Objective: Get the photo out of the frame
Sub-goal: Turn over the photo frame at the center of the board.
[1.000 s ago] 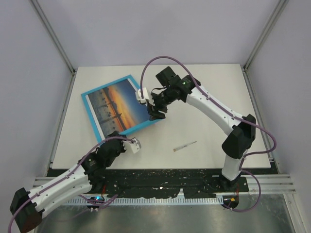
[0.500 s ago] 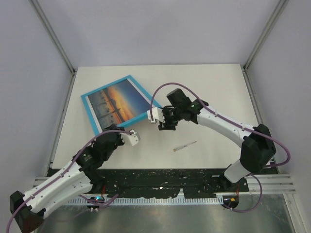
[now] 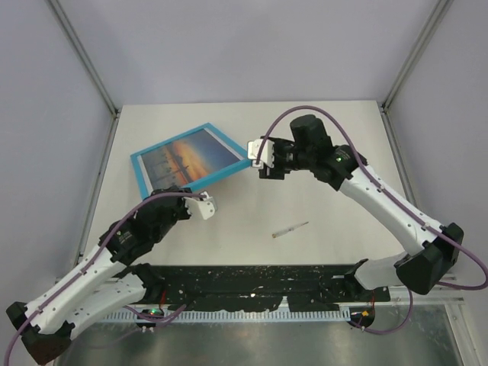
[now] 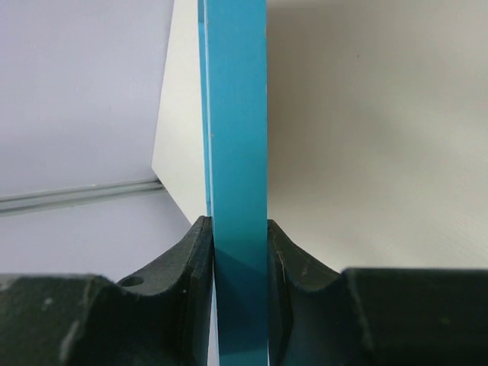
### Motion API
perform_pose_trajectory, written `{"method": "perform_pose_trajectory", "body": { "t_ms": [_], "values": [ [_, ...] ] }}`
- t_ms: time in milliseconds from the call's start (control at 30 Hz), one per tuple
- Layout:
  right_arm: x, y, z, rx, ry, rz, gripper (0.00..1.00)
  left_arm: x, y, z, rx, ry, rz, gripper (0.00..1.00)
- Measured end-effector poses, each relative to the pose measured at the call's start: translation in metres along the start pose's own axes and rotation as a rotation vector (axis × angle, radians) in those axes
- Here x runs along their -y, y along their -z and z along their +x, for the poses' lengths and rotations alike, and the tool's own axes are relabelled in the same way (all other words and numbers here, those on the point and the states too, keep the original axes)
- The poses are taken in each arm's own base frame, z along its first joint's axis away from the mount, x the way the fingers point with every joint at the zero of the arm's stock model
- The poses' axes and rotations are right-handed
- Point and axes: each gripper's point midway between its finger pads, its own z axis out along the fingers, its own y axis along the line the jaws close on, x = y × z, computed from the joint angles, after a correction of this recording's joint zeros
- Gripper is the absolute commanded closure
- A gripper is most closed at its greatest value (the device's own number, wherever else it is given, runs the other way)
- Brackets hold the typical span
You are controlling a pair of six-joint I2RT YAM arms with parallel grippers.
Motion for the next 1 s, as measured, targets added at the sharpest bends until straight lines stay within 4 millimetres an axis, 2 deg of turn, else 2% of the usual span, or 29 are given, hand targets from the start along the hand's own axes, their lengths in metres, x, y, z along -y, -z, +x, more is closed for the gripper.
{"method": "perform_pose_trajectory", "body": {
  "t_ms": [167, 400, 633, 833, 1000],
  "values": [
    [0.019, 0.033, -0.013, 0.071, -0.051, 0.066, 0.4, -0.025, 0.011, -0.013, 0.008, 0.014, -0.001, 1.0],
    [0.027, 0.037, 0.0, 0.114, -0.166, 0.08, 0.39, -0.052, 0.018, -0.028, -0.008, 0.065, 0.006, 1.0],
    [0.05, 0.047, 0.022, 0.221, -0.307, 0.073, 0.39, -0.079, 0.04, -0.049, 0.037, 0.159, 0.036, 1.0],
    [0.049, 0.024, 0.032, 0.3, -0.35, -0.02, 0.39, -0.082, 0.061, -0.066, 0.114, 0.213, 0.1, 1.0],
    [0.047, -0.001, 0.037, 0.364, -0.41, -0.111, 0.43, -0.079, 0.067, -0.075, 0.148, 0.217, 0.151, 1.0]
  ]
}}
